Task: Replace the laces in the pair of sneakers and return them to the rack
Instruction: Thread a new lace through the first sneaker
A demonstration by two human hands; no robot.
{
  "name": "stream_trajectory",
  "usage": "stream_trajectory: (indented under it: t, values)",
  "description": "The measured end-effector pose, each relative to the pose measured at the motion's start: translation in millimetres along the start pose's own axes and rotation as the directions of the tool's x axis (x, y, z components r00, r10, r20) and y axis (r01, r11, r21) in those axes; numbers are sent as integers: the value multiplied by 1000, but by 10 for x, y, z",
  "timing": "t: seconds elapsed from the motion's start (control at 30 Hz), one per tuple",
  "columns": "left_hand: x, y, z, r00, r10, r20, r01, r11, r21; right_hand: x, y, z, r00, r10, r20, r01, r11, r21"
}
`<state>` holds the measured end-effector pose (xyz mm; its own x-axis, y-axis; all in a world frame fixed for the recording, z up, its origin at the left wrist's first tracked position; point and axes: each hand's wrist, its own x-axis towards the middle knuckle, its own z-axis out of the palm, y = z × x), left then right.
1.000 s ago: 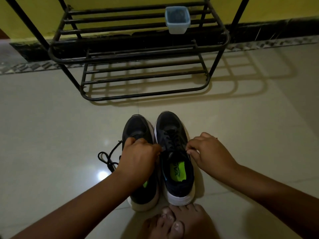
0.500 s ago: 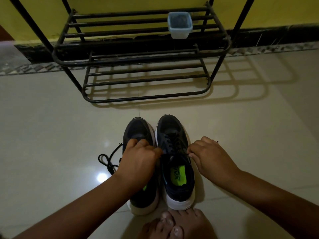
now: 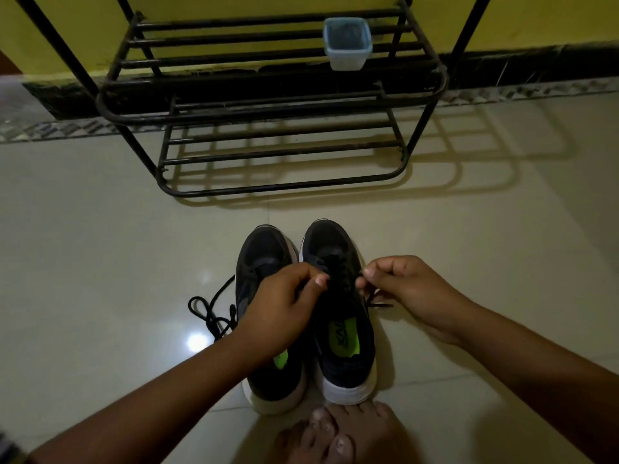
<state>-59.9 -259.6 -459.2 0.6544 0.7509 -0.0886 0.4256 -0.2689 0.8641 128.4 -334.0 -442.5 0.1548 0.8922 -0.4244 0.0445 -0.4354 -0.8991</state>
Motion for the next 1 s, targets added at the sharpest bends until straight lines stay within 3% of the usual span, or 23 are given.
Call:
stream_trajectory:
  t: [0.13, 0.2, 0.53, 0.73, 0.87, 1.0]
  values:
    - [43, 76, 108, 986, -158, 60, 168, 867, -469, 55, -20, 135, 999, 50, -10, -47, 980, 195]
    - [31, 112, 142, 982, -169, 81, 186, 820, -542, 73, -11, 174, 997, 72, -10, -67, 965, 254]
    - [29, 109, 165, 990, -122, 73, 142, 876, -461, 113, -18, 272, 996, 59, -65, -48, 986, 160]
    - [78, 84, 109, 982, -181, 58, 188, 872, -452, 105, -21, 219, 995, 5, -105, 15, 981, 194]
    - [139, 40, 92, 964, -240, 112, 265, 902, -342, 102, -21, 195, 989, -121, -81, 110, 986, -123]
    - [160, -7, 110, 962, -246, 120, 272, 903, -332, 117, -76, 160, 971, -238, 16, 218, 855, -470]
